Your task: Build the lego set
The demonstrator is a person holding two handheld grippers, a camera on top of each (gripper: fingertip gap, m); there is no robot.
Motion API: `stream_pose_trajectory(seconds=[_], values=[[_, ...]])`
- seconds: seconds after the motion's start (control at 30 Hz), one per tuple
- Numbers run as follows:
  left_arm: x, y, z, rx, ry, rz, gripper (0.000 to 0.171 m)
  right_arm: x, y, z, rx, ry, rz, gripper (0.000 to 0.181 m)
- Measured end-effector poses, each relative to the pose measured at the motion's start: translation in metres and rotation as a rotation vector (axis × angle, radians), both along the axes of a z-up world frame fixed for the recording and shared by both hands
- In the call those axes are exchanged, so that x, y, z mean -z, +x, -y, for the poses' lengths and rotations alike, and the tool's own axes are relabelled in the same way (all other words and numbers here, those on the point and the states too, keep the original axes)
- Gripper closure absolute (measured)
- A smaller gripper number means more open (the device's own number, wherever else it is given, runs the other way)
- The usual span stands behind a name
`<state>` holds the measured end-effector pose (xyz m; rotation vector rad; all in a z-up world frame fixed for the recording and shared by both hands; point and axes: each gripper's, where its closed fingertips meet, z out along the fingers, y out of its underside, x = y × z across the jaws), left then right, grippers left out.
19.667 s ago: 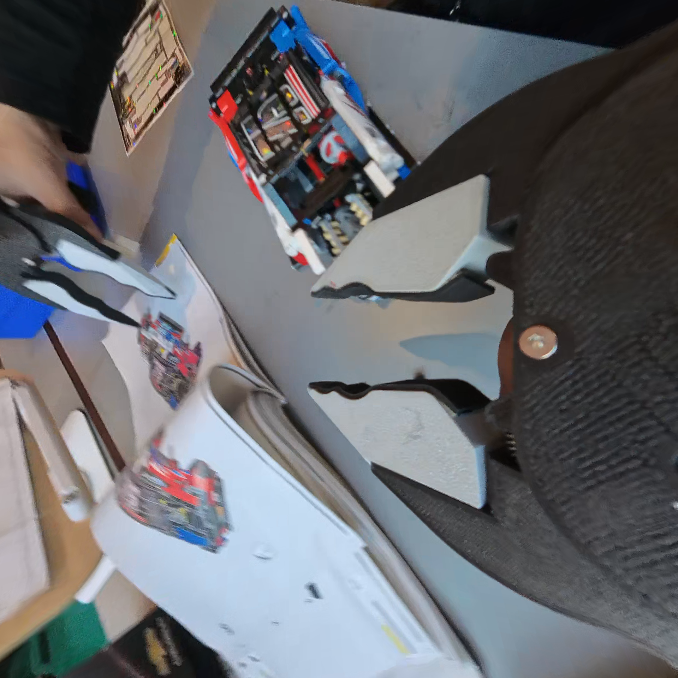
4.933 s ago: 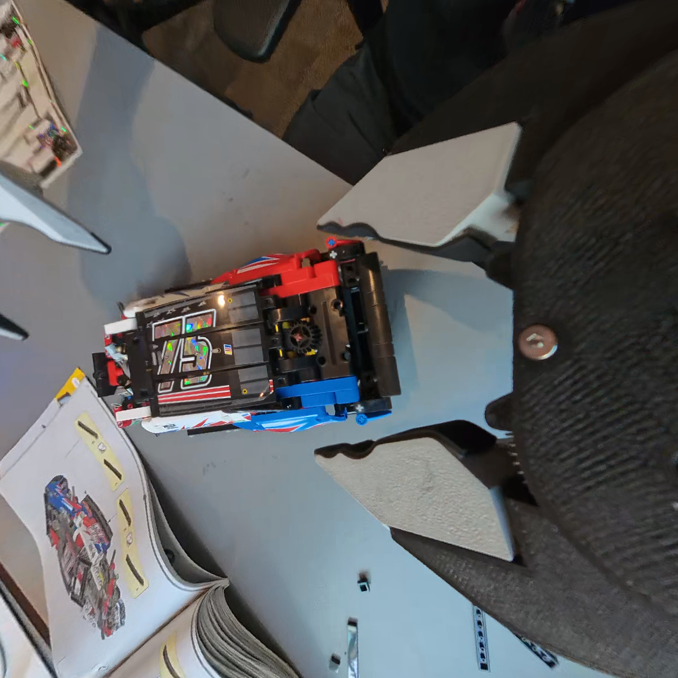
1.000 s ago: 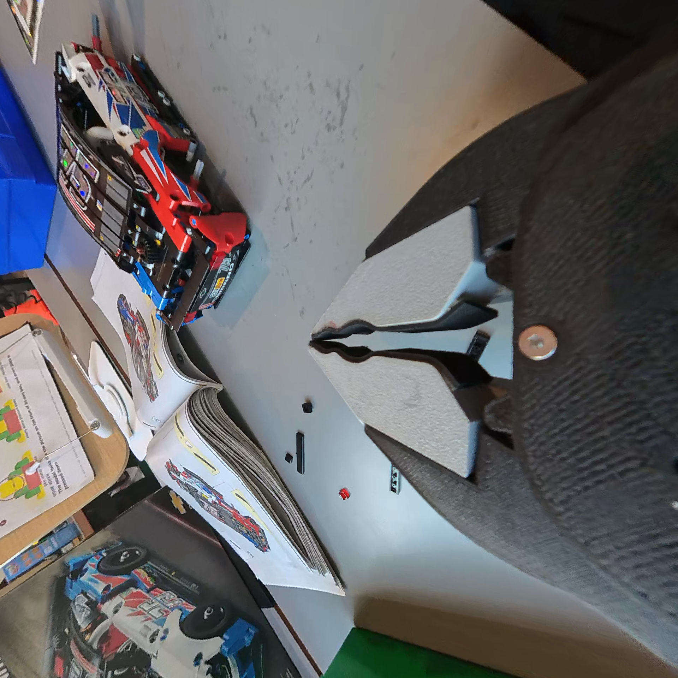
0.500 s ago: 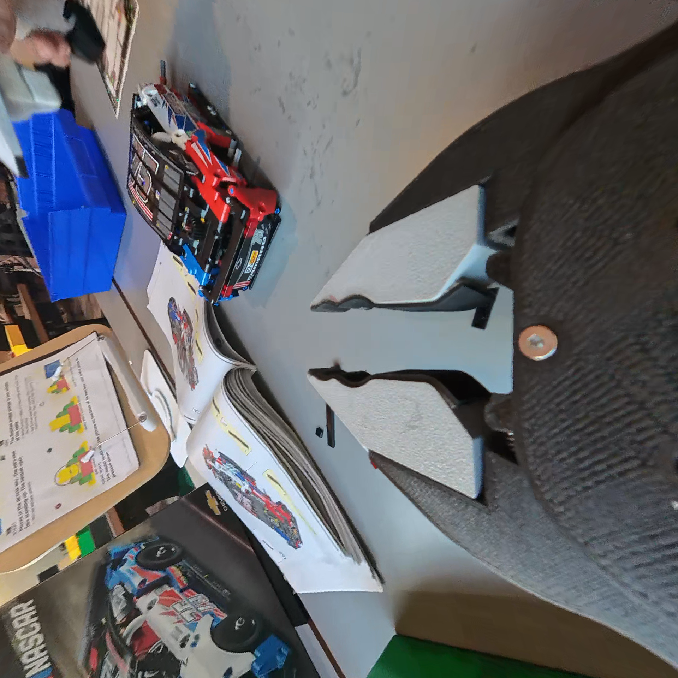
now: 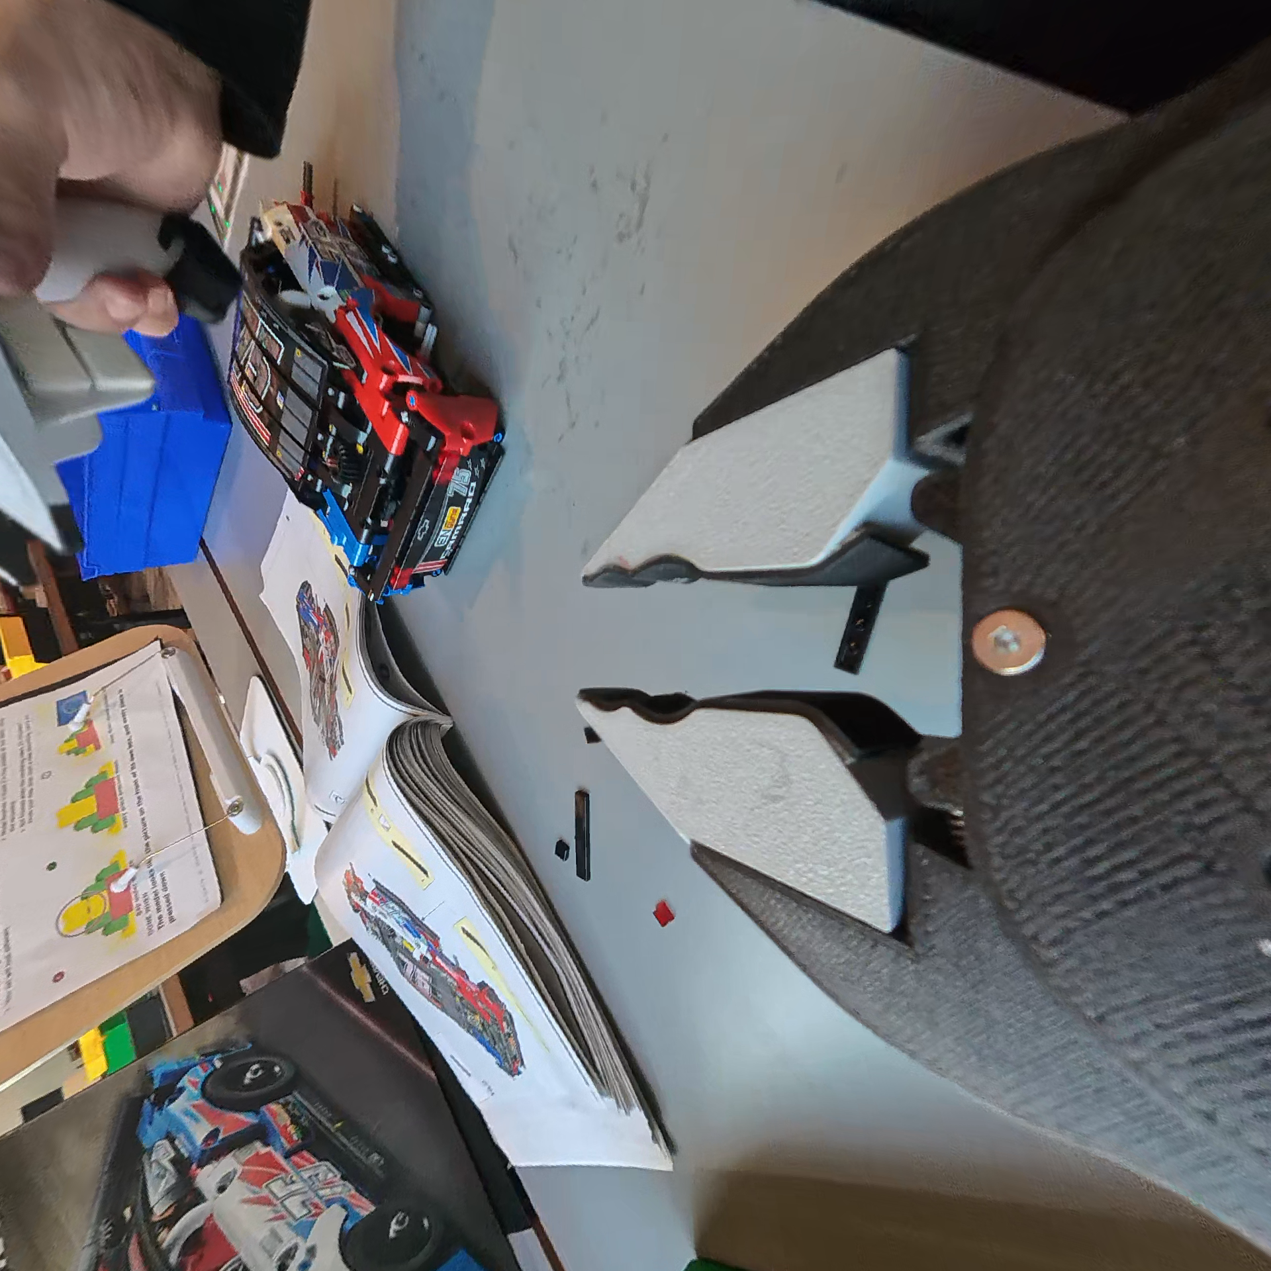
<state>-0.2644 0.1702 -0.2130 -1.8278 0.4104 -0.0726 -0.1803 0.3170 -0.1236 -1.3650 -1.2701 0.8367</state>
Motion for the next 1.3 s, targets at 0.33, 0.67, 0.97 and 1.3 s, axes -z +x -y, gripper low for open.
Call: stream_pose_trajectory(seconds=[0.33,0.67,0.97,1.3], values=[[0.006,-0.013,-0.004,-0.059,-0.049,0.011,0.146,0.064,-0.013,0.065,-0.221,-0.026,0.430,0.136],[0.006,-0.018,-0.014,-0.158,-0.037,-0.019,0.148,0.131,0.002,0.066,-0.292,0.312,0.928,0.125],[0.020,-0.029,-0.006,-0.170,-0.166,-0.076,0.148,0.130,0.009,0.021,-0.169,0.372,0.941,0.122],[0.023,-0.076,-0.095,0.109,-0.393,-0.224,0.143,0.071,-0.020,0.068,-0.217,0.132,0.482,0.133]])
